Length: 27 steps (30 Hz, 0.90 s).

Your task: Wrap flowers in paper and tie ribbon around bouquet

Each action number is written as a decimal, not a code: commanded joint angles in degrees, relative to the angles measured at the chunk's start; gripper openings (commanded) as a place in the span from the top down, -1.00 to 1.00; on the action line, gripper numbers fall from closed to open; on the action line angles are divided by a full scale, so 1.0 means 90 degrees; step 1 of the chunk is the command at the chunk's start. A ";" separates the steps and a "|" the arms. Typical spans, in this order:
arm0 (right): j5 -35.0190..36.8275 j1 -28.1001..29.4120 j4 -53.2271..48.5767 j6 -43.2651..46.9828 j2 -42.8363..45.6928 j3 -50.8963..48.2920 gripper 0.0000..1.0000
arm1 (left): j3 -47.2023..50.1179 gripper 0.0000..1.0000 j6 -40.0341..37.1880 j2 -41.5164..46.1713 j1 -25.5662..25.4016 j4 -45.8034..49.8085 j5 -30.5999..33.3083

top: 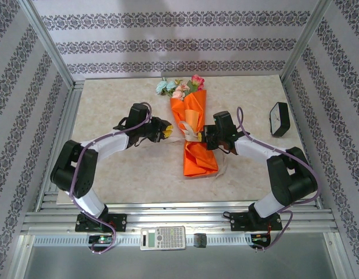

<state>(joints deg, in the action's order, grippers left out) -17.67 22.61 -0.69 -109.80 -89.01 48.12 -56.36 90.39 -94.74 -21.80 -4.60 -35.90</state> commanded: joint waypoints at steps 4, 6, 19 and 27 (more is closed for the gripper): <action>-0.0078 -0.0042 0.0057 -0.0023 0.0076 0.0012 1.00 | -0.0214 0.53 0.0261 0.0671 -0.0291 0.1685 0.0292; -0.0087 -0.0040 0.0076 -0.0008 0.0084 -0.0003 1.00 | -0.0555 0.47 0.0447 0.0520 -0.0509 0.1709 0.0059; -0.0204 -0.0032 0.0632 -0.0127 0.0105 -0.0193 1.00 | -0.2365 0.42 0.0381 -0.1044 -0.1209 0.2562 -0.0415; -0.0234 -0.0060 0.0697 -0.0127 0.0246 -0.0368 1.00 | -0.2198 0.27 0.1104 -0.1182 -0.1415 0.2251 -0.0114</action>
<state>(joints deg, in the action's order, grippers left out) -19.00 22.59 4.43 -110.28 -88.55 45.67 -76.53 96.09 -105.51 -33.58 15.84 -38.72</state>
